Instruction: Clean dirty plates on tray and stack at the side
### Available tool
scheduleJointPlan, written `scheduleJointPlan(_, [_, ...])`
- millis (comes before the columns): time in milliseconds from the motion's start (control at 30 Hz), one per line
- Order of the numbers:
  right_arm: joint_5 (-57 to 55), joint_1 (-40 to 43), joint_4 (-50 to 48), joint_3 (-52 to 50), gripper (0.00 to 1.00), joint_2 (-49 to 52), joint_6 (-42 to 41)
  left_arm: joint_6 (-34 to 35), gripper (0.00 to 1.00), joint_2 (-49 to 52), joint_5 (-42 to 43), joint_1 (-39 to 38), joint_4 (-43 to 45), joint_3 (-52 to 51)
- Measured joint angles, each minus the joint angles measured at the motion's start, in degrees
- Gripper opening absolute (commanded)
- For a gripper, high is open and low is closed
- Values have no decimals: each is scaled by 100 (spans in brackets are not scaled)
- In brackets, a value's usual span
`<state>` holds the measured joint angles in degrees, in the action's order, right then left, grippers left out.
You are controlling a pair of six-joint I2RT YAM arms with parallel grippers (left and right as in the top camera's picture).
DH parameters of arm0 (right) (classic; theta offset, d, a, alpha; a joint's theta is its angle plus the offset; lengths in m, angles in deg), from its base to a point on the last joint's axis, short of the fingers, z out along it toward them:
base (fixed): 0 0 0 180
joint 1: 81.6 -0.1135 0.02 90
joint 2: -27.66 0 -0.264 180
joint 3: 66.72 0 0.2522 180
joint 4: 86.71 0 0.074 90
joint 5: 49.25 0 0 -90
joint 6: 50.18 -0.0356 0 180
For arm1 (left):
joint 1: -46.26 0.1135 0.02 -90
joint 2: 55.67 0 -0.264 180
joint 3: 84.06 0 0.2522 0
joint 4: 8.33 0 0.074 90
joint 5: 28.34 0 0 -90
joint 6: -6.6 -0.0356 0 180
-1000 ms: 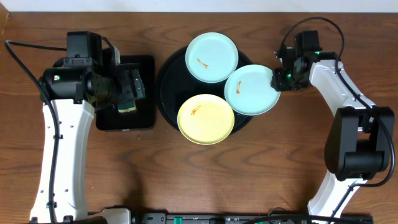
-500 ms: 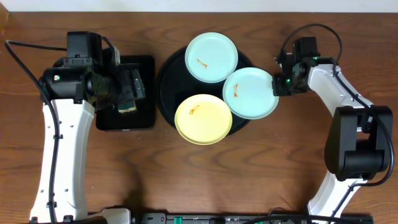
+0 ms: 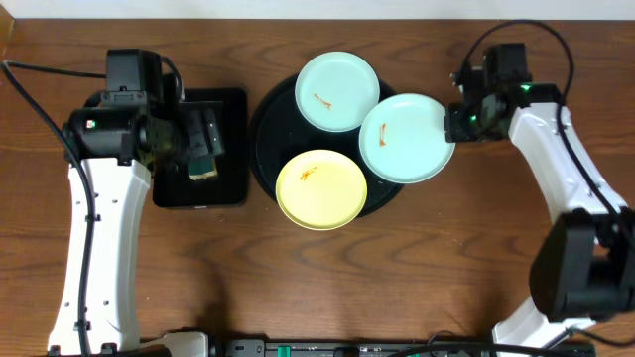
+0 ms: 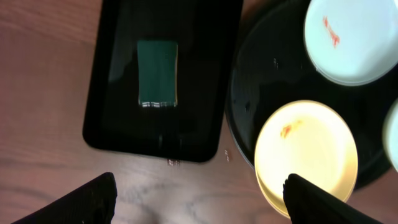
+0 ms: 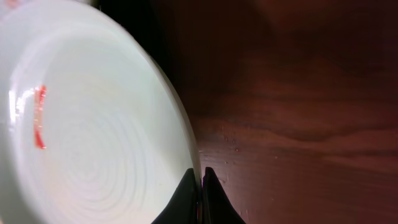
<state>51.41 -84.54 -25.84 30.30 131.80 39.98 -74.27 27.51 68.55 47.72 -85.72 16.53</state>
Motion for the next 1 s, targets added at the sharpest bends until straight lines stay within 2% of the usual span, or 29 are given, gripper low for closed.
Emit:
scheduleJointPlan(267, [-17, -15, 35, 57, 1, -111, -81, 0, 86, 337, -98, 0, 542, -439])
scheduleJointPlan(667, [-20, -238, -223, -289, 1, -109, -83, 2, 86, 1904, -374, 9, 1338, -581])
scheduleJointPlan(1000, [-61, -240, -422, -463, 1, -101, -81, 7, 86, 2614, -428, 293, 1467, -581])
